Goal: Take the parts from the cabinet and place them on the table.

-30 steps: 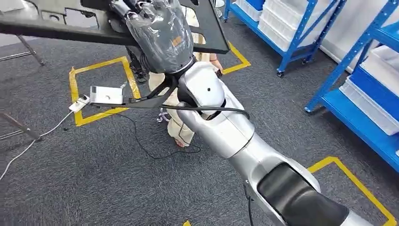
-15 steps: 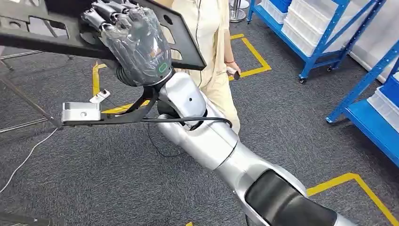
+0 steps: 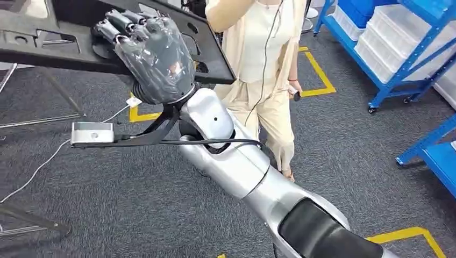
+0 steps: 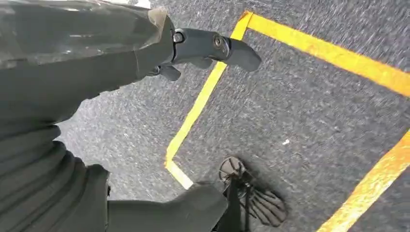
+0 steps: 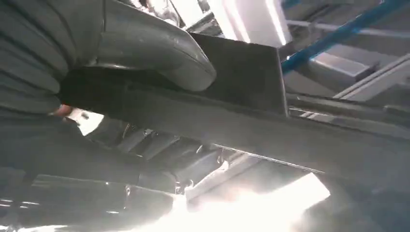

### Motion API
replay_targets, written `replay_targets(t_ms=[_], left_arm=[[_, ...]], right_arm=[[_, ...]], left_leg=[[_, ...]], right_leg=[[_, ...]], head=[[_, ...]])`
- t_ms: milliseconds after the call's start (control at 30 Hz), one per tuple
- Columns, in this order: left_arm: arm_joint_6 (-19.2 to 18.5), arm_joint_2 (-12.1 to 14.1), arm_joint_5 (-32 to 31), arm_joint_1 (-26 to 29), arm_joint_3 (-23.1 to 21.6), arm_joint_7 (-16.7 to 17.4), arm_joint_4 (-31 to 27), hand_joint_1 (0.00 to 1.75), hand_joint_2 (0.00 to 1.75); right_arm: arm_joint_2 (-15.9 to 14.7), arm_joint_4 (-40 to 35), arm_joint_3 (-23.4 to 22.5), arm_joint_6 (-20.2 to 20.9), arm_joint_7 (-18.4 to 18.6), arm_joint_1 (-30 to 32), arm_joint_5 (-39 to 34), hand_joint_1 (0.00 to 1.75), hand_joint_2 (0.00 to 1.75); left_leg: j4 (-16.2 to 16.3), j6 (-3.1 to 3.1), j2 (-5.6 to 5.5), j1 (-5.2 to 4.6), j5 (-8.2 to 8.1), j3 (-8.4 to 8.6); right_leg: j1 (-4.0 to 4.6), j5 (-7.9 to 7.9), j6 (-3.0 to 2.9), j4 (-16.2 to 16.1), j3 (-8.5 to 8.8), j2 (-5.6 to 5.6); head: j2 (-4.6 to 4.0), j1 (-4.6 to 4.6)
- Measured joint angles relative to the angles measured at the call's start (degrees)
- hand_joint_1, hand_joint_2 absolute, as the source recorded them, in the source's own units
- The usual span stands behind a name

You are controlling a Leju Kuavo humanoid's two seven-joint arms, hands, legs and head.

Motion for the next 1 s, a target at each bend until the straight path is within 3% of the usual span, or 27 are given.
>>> replay_targets(t_ms=[33, 67, 100, 133, 167, 200, 233, 333, 367, 400, 433, 533, 567, 600, 667, 700, 733, 833, 867, 900, 933, 967, 1000], left_arm=[[-0.02, 0.02, -0.27, 0.03, -0.02, 0.00, 0.00, 0.00, 1.75], [-0.11, 0.04, -0.35, 0.09, -0.02, 0.00, 0.00, 0.00, 1.75], [-0.28, 0.00, -0.39, 0.14, -0.04, 0.00, 0.00, 0.00, 1.75], [-0.37, -0.07, -0.44, 0.17, -0.04, 0.00, 0.00, 0.00, 1.75], [-0.39, -0.15, -0.50, 0.15, -0.04, 0.00, 0.00, 0.00, 1.75], [-0.46, -0.22, -0.66, 0.16, -0.07, 0.00, 0.00, 0.00, 1.75], [-0.48, -0.24, -0.90, 0.12, -0.07, 0.00, 0.00, 0.00, 1.75], [-0.44, -0.59, -0.94, 0.53, -0.11, 0.09, 0.02, 0.00, 1.75], [-0.31, -0.55, -0.94, 0.58, -0.11, 0.35, 0.02, 0.00, 1.75], [-0.17, -0.61, -0.96, 0.58, -0.11, 0.46, 0.02, 0.00, 1.75], [0.15, -0.74, -0.96, 0.51, -0.13, 0.79, 0.02, 0.00, 1.75], [0.15, -0.79, -0.96, 0.46, -0.13, 0.94, 0.02, 0.00, 1.75], [0.11, -0.76, -0.96, 0.49, -0.13, 0.94, 0.02, 0.00, 1.75], [0.04, -0.74, -0.96, 0.53, -0.13, 0.92, 0.02, 0.00, 1.75], [-0.43, -0.72, -1.03, 0.51, -0.13, 0.64, 0.00, 0.00, 1.75], [-0.63, -0.72, -1.07, 0.44, -0.13, 0.46, 0.00, 0.00, 1.75], [-0.92, -0.70, -1.16, 0.22, -0.15, 0.37, 0.00, 0.00, 1.75], [-1.01, -0.74, -1.42, 0.03, -0.20, 0.22, 0.02, 0.00, 1.75], [-0.98, -0.76, -1.45, 0.03, -0.20, 0.22, 0.02, 0.00, 1.75], [-0.90, -0.90, -1.45, 0.11, -0.22, 0.26, 0.02, 0.00, 1.75], [-0.57, -0.88, -1.51, 0.05, -0.22, 0.35, 0.02, 0.00, 1.75], [-0.44, -0.79, -1.58, -0.07, -0.24, 0.55, 0.00, 0.00, 1.75], [-0.22, -0.72, -1.62, -0.21, -0.24, 0.87, 0.00, 0.00, 1.75]], right_arm=[[-0.20, 0.00, -0.27, 0.11, 0.00, 0.40, 0.11, 1.75, 1.75], [-0.39, -0.02, -0.42, 0.28, 0.02, 0.69, 0.13, 1.75, 1.75], [-0.48, -0.02, -0.51, 0.41, 0.04, 0.73, 0.15, 1.75, 1.75], [-0.50, -0.04, -0.57, 0.55, 0.04, 0.72, 0.31, 1.75, 1.75], [-0.50, -0.07, -0.61, 0.72, 0.04, 0.71, 0.39, 1.75, 1.75], [-0.50, -0.07, -0.66, 0.94, 0.04, 0.70, 0.46, 1.75, 1.75], [-0.55, -0.05, -0.61, 1.15, -0.07, 0.75, 0.61, 1.75, 1.75], [-0.53, 0.02, -0.59, 1.62, -0.09, 0.80, 0.92, 1.75, 1.75], [-0.40, 0.02, -0.55, 1.64, -0.11, 0.75, 0.96, 1.75, 1.75], [-0.24, 0.07, -0.55, 1.66, -0.11, 0.72, 0.96, 1.75, 1.75], [-0.20, 0.15, -0.59, 1.66, -0.11, 0.62, 0.96, 1.75, 1.75], [-0.40, 0.70, -0.66, 1.66, -0.11, 0.69, 0.92, 1.75, 1.75], [-0.42, 0.98, -0.66, 1.68, -0.11, 0.70, 0.85, 1.75, 1.75], [-0.42, 1.16, -0.66, 1.77, -0.11, 0.69, 0.81, 1.75, 1.75], [-0.42, 1.49, -0.68, 2.03, -0.11, 0.54, 0.79, 1.75, 1.75], [-0.37, 1.62, -0.68, 2.05, -0.09, 0.35, 0.79, 1.75, 1.75], [-0.37, 1.71, -0.75, 2.05, -0.11, 0.12, 0.79, 1.75, 1.75], [-0.42, 2.19, -0.94, 2.12, -0.09, -0.18, 0.79, 1.75, 1.75], [-0.31, 2.30, -0.99, 2.12, -0.09, -0.36, 0.79, 1.75, 1.75], [-0.31, 2.45, -1.09, 2.12, -0.09, -0.36, 0.79, 1.75, 1.75], [-0.22, 2.56, -1.14, 2.05, -0.09, -0.64, 0.77, 1.75, 1.75], [-0.40, 2.69, -1.23, 2.01, -0.09, -0.79, 0.74, 1.75, 1.75], [-0.66, 2.97, -1.44, 2.01, -0.09, -0.65, 0.70, 1.75, 1.75]], left_leg=[[0.04, 0.00, -0.75, 0.00, 0.00, -0.01], [0.05, -0.02, -1.54, 0.03, 0.00, 0.01], [0.12, -0.06, -2.16, 0.08, -0.02, 0.02], [0.23, -0.13, -2.86, 0.14, -0.04, 0.07], [0.40, -0.33, -3.54, 0.24, -0.14, 0.07], [0.63, -0.69, -4.01, 0.28, -0.30, -0.11], [0.98, -1.28, -4.63, -0.07, -0.58, -0.38], [0.53, -2.48, -5.32, 0.68, -0.26, -0.56], [0.81, -2.72, -5.24, 0.80, -0.48, -0.73], [1.84, -2.79, -2.89, 0.58, -1.17, -1.13], [5.46, -3.00, -0.50, 0.57, -3.45, -2.85], [18.27, -3.41, 0.78, 0.80, -8.76, -9.35], [19.28, -3.41, 0.80, 0.80, -8.55, -9.94], [17.52, -3.28, 0.85, 0.78, -7.01, -9.15], [8.11, -2.64, 1.56, 0.65, -2.36, -4.06], [3.02, -2.04, 3.92, 0.27, -0.67, -1.06], [1.80, -1.92, 5.31, -0.42, -1.41, -0.45], [1.51, -1.34, 3.37, -0.72, -1.27, -0.76], [0.83, -0.90, 2.68, -0.71, -0.93, -0.35], [0.11, -0.59, 2.30, -0.01, -0.44, 0.42], [-0.16, -0.18, 1.77, -0.03, -0.20, 0.53], [-0.16, -0.09, 1.32, -0.02, -0.17, 0.49], [-0.16, -0.06, 0.45, -0.01, -0.16, 0.49]], right_leg=[[-0.14, -0.57, 0.31, 2.98, -1.64, 0.12], [-0.34, 0.11, 0.82, 2.68, -1.88, 0.15], [-0.54, 1.42, 1.35, 0.28, -0.95, 0.20], [-0.82, 3.68, 2.03, -4.63, 1.19, 0.42], [-1.14, 6.02, 2.62, -10.31, 3.82, 1.23], [-1.57, 7.05, 2.82, -14.12, 5.29, 3.06], [-1.24, 7.18, 2.24, -14.37, 5.96, 2.71], [-0.70, 7.37, 0.95, -14.23, 5.73, 1.81], [-1.42, 7.76, 0.35, -14.74, 5.93, 1.19], [-1.27, 7.81, 0.17, -14.81, 6.04, 0.93], [-1.13, 7.72, -0.40, -14.81, 6.08, 0.36], [-0.47, 7.45, -0.79, -14.79, 6.05, -1.33], [-0.33, 7.41, -0.85, -14.79, 6.05, -1.80], [-0.19, 7.32, -0.94, -14.78, 6.09, -2.36], [0.00, 7.18, -1.06, -14.78, 6.33, -3.27], [0.15, 7.02, -0.92, -14.78, 6.52, -3.62], [0.68, 6.84, -0.64, -14.72, 6.49, -3.96], [0.52, 6.66, -0.11, -14.99, 6.76, -5.39], [0.81, 6.47, 0.31, -15.03, 7.13, -5.95], [0.67, 5.93, 0.57, -13.95, 6.27, -4.26], [0.40, 4.51, 0.38, -11.30, 5.35, -1.88], [0.21, 2.82, 0.08, -7.19, 3.40, -0.65], [-0.07, 1.27, 0.00, -2.54, 1.03, -0.13]], head=[[0.00, 0.02], [0.00, 0.02], [0.00, 0.02], [0.00, 0.02], [0.00, 0.02], [0.00, 0.04], [0.00, 0.04], [0.00, 0.00], [0.00, -0.02], [0.00, -0.02], [0.00, -0.13], [0.00, -0.13], [0.00, -0.13], [0.00, -0.11], [0.00, -0.13], [0.00, -0.13], [0.00, -0.09], [0.00, -0.07], [0.00, -0.07], [0.00, -0.04], [0.00, -0.24], [0.00, -0.09], [0.00, -0.09]])
